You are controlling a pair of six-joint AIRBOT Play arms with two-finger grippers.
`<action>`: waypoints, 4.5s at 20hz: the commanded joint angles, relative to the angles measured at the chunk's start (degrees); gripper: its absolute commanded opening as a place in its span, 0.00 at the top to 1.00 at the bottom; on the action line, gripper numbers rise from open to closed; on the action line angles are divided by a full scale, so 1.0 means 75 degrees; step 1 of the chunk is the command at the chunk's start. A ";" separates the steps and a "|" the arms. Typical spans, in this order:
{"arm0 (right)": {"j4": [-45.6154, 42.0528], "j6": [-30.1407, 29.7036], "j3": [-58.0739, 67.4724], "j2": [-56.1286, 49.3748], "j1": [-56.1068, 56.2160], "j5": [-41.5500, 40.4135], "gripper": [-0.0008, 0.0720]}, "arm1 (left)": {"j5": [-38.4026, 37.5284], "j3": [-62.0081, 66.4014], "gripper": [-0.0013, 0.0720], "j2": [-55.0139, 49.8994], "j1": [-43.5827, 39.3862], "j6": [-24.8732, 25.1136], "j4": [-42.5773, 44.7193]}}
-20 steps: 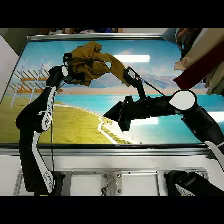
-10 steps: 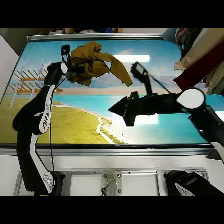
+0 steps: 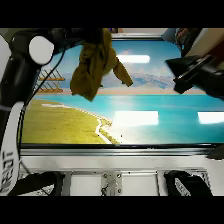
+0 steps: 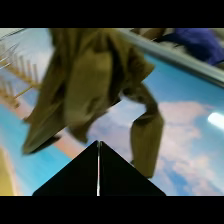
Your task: Fold the clothes and pants, and hang the long-sleeved shirts on hangers.
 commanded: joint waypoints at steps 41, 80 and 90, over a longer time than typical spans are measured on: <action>-0.0163 0.0825 0.0017 -0.0114 -0.1099 0.1014 0.96 | -0.3200 -0.3217 0.96 -0.0583 0.3308 -0.0714 -0.0300; -0.0536 0.1078 -0.0860 -0.5823 0.0181 0.2463 0.96 | -0.3631 0.1556 0.96 -0.5936 0.2343 0.0828 -0.3217; -0.0498 0.1107 0.3112 -0.1734 -0.0501 0.2186 0.97 | -0.2224 0.1547 0.96 0.0189 0.2690 0.1110 -0.3191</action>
